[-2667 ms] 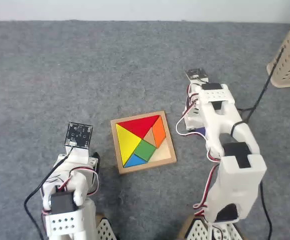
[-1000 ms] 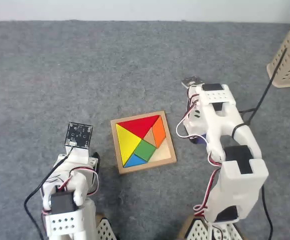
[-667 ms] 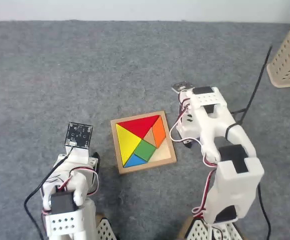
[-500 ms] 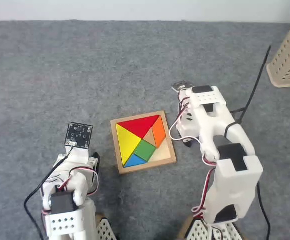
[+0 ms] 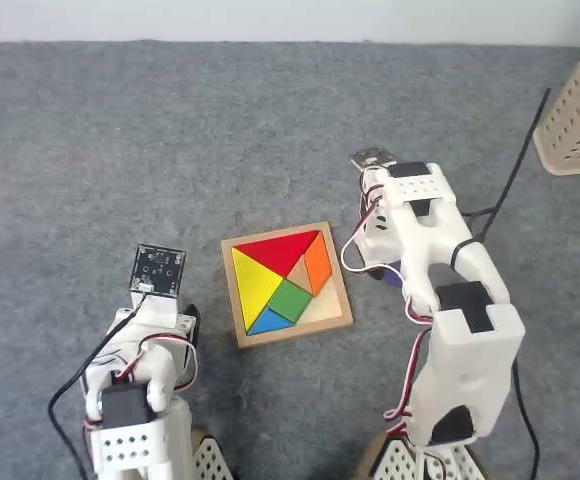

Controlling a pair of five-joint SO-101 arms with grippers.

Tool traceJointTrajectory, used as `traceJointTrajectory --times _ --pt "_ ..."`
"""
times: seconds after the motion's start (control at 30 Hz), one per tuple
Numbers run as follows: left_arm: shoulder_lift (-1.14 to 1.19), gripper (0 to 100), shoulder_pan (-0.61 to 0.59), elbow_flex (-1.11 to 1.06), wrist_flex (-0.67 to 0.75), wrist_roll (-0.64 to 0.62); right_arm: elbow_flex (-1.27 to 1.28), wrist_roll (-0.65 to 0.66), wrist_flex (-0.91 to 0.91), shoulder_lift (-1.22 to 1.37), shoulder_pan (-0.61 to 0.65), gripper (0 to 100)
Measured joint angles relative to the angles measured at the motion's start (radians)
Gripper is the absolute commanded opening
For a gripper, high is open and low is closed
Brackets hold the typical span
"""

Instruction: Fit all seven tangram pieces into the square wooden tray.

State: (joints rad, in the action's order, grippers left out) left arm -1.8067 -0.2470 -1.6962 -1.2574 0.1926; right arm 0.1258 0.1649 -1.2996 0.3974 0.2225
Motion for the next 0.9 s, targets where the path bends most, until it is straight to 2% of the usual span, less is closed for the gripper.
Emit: traceJointTrajectory --times 0.1,0.27,0.53,0.63,0.9 --pt "0.0 17 0.0 0.0 0.0 0.0 0.009 0.0 0.002 0.0 0.0 24.7" --pt "0.0 17 0.0 0.0 0.0 0.0 0.032 0.0 0.008 -0.003 -0.003 16.5" --pt "0.0 17 0.0 0.0 0.0 0.0 0.032 0.0 0.008 -0.006 -0.009 15.7" --pt "0.0 17 0.0 0.0 0.0 0.0 0.032 0.0 0.008 -0.009 -0.009 11.7" --pt "0.0 17 0.0 0.0 0.0 0.0 0.058 0.135 -0.014 -0.173 0.012 8.0"
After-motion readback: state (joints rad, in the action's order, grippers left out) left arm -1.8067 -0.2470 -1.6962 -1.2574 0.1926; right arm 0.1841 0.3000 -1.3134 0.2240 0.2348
